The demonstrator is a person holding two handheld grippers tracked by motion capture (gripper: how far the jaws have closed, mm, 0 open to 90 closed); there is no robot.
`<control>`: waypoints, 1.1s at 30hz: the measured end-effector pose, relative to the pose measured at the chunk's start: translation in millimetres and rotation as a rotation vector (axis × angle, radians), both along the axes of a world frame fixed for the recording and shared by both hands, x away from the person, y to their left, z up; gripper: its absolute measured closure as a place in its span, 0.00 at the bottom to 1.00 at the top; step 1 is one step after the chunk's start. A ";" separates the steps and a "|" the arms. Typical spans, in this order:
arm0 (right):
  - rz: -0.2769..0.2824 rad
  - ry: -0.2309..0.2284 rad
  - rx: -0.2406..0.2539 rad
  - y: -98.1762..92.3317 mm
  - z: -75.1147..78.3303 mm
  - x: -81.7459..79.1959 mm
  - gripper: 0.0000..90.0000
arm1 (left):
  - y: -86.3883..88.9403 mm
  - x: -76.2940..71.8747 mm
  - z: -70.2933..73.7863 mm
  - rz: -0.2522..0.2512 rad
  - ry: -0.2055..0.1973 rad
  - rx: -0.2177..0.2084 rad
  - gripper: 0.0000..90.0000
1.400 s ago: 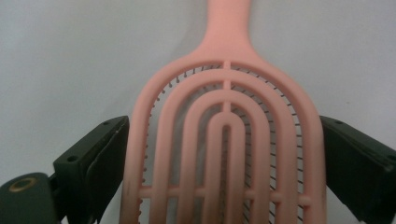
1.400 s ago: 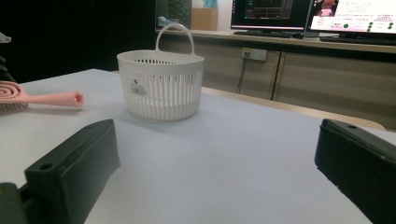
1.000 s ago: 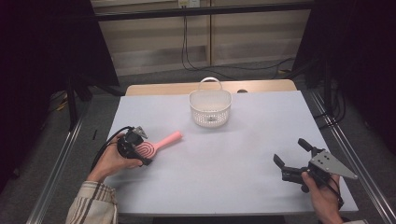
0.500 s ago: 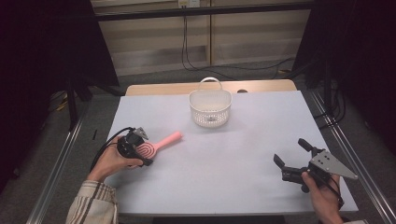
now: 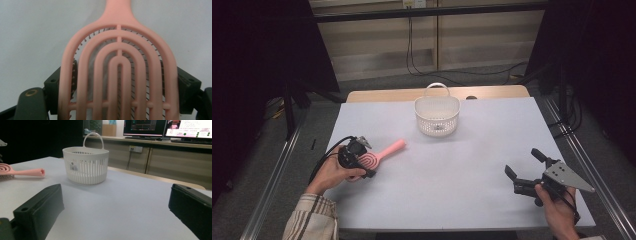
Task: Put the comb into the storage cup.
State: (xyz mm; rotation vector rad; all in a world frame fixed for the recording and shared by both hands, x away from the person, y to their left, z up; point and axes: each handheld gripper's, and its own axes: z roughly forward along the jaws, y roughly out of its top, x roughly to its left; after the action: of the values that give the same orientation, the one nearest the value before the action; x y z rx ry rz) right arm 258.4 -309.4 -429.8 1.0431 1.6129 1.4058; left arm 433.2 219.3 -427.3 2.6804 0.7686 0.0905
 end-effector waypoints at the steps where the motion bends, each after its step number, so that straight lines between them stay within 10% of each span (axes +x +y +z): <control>1: 0.000 0.000 -0.001 0.0 0.0 0.0 0.00 | 0.2 -0.3 0.0 0.001 -0.006 -0.003 0.22; 33: -0.004 0.000 0.001 0.2 0.0 0.2 0.00 | 4.8 -4.1 15.0 0.057 -0.074 -0.115 0.22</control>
State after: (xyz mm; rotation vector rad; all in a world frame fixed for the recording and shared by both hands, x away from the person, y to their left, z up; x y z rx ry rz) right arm 258.5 -309.1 -429.9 1.0459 1.6098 1.4038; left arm 429.1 224.1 -412.3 2.5322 0.8023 0.1541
